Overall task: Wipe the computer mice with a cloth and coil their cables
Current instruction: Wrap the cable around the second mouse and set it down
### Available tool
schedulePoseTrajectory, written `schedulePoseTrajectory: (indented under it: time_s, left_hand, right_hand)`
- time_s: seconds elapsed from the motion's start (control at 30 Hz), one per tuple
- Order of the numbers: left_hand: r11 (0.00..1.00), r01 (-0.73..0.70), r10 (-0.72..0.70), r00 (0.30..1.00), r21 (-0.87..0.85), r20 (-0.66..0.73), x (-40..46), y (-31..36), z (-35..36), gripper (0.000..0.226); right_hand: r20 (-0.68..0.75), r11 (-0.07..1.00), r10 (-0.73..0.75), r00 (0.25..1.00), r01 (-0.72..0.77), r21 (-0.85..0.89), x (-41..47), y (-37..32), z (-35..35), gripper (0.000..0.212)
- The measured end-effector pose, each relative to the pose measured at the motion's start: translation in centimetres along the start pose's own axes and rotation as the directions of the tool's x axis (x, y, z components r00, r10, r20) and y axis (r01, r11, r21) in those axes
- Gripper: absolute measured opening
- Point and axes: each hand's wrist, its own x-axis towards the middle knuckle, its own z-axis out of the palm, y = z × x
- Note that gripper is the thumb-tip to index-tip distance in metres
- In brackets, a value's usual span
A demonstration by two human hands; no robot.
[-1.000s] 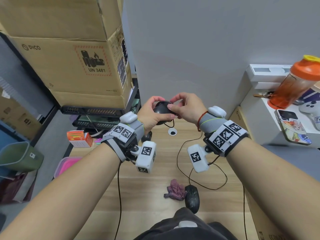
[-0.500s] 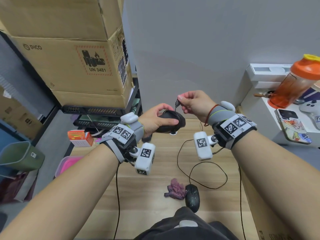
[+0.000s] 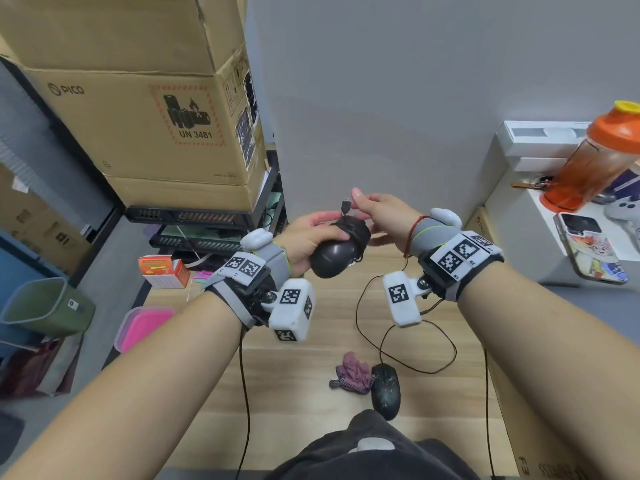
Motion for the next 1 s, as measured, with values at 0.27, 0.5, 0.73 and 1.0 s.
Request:
schedulePoseTrajectory:
  time_s: [0.27, 0.5, 0.73, 1.0]
  left_hand:
    - [0.977, 0.158, -0.155, 0.987, -0.142, 0.032, -0.2, -1.3, -0.8, 0.029]
    - [0.929, 0.348, -0.33, 0.933, -0.127, 0.142, -0.1, -4.1, -2.3, 0.046]
    - [0.904, 0.35, -0.387, 0.914, -0.246, -0.122, 0.9, -8.0, -2.4, 0.044]
    - [0.792, 0.411, -0.535, 0.824, -0.452, -0.188, 1.1, -14.0, -4.1, 0.037]
  right_hand:
    - [0.218, 0.965, 0.004, 0.976, -0.062, 0.256, -1.3, 2.3, 1.4, 0.025]
    - [0.193, 0.962, 0.045, 0.98, -0.095, 0.255, -0.5, 4.3, 2.5, 0.012]
    - [0.174, 0.983, 0.113, 0.978, -0.136, 0.127, 0.5, 8.9, 3.9, 0.029]
    - [0.317, 0.795, 0.479, 0.818, -0.252, -0.551, 0.5, 20.7, 7.5, 0.025]
